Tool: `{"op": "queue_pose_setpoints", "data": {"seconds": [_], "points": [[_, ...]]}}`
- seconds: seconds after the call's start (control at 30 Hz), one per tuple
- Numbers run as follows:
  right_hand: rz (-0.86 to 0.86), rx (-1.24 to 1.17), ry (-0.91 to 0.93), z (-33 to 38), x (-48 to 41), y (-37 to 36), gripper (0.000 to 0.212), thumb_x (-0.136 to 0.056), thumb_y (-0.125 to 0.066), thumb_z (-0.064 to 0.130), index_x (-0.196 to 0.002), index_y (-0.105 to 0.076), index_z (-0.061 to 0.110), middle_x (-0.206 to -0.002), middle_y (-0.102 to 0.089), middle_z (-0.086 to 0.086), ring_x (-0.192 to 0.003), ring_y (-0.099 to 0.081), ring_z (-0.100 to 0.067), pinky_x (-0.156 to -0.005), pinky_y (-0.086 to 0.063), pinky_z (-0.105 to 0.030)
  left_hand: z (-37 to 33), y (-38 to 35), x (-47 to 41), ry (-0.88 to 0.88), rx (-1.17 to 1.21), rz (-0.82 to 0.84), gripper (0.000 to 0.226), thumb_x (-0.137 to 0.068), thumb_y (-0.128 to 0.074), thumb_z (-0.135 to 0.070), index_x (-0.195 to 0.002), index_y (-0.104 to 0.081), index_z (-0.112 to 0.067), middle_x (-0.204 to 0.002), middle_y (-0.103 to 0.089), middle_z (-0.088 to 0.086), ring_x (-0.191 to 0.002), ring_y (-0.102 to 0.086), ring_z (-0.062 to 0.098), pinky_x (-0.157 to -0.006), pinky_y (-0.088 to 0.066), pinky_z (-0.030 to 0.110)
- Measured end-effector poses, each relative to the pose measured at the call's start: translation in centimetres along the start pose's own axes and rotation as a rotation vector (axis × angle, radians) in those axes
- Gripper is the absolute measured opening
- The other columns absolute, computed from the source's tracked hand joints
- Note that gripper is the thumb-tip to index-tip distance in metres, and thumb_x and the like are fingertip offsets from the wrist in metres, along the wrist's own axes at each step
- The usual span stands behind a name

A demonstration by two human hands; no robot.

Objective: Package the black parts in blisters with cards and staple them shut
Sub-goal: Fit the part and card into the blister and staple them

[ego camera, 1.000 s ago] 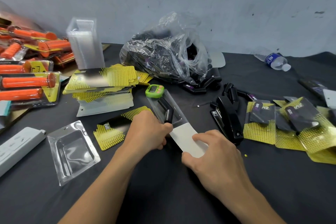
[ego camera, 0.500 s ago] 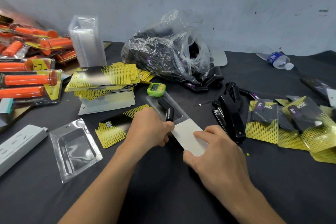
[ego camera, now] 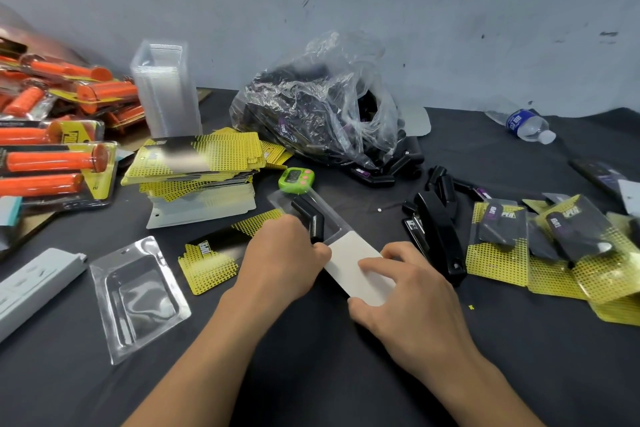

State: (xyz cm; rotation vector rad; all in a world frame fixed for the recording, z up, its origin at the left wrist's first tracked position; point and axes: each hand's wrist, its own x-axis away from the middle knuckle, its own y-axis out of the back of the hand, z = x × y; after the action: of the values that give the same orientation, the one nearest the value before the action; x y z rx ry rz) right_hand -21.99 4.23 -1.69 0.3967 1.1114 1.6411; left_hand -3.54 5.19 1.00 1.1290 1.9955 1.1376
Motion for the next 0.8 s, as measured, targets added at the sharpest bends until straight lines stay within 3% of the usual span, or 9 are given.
{"op": "queue_pose_setpoints", "data": {"seconds": [0.13,0.37,0.5,0.6,0.73,0.8], "points": [[0.014,-0.004,0.012,-0.1,-0.3,0.0,0.054,-0.062,-0.060,0.061,-0.109,-0.073,0.040,-0.113,-0.043,0.024,-0.089,-0.059,-0.008,-0.076,-0.051,-0.028,-0.2,-0.1,0.2,-0.006,-0.059,-0.069,0.037,-0.081,-0.062,-0.026,-0.052,-0.048,-0.009,-0.050,-0.047,0.003,-0.045,-0.042,0.019,-0.041,-0.027,0.027],[-0.021,-0.016,0.026,-0.5,-0.3,-0.2,0.055,-0.059,-0.056,0.064,-0.104,-0.074,0.037,-0.112,-0.044,0.025,-0.088,-0.059,-0.008,-0.075,-0.053,-0.030,-0.3,-0.5,0.3,-0.078,-0.173,-0.106,0.035,-0.085,-0.062,-0.029,-0.057,-0.048,-0.014,-0.057,-0.047,0.001,-0.052,-0.046,0.017,-0.049,-0.033,0.029],[-0.017,-0.044,0.028,-0.6,-0.4,-0.3,0.055,-0.060,-0.059,0.064,-0.107,-0.075,0.040,-0.113,-0.045,0.025,-0.091,-0.057,-0.005,-0.078,-0.052,-0.028,-0.1,-0.3,0.2,-0.064,-0.108,-0.083,0.036,-0.083,-0.063,-0.028,-0.053,-0.052,-0.011,-0.052,-0.051,0.003,-0.048,-0.049,0.019,-0.042,-0.033,0.028],[-0.027,-0.079,0.021,-0.9,-0.5,-0.3,0.056,-0.060,-0.060,0.064,-0.106,-0.076,0.039,-0.111,-0.048,0.025,-0.093,-0.057,-0.003,-0.079,-0.051,-0.027,0.2,0.1,-0.2,0.013,0.136,0.020,0.034,-0.082,-0.061,-0.028,-0.055,-0.067,-0.009,-0.049,-0.065,0.003,-0.048,-0.065,0.021,-0.048,-0.054,0.029],[-0.035,-0.145,-0.016,-1.2,-0.9,-0.3,0.057,-0.059,-0.063,0.063,-0.108,-0.078,0.039,-0.110,-0.051,0.027,-0.099,-0.052,0.004,-0.077,-0.043,-0.015,0.7,0.4,-0.6,0.252,0.692,0.213,0.027,-0.091,-0.066,-0.022,-0.078,-0.074,0.000,-0.061,-0.073,0.010,-0.049,-0.070,0.020,-0.050,-0.055,0.023],[-0.032,-0.157,-0.028,-1.2,-0.9,-0.3,0.056,-0.059,-0.065,0.063,-0.108,-0.078,0.039,-0.110,-0.052,0.027,-0.101,-0.051,0.004,-0.075,-0.039,-0.010,0.8,0.4,-0.7,0.323,0.825,0.254,0.021,-0.092,-0.067,-0.016,-0.090,-0.070,0.005,-0.065,-0.074,0.016,-0.051,-0.071,0.025,-0.049,-0.056,0.023]]}}
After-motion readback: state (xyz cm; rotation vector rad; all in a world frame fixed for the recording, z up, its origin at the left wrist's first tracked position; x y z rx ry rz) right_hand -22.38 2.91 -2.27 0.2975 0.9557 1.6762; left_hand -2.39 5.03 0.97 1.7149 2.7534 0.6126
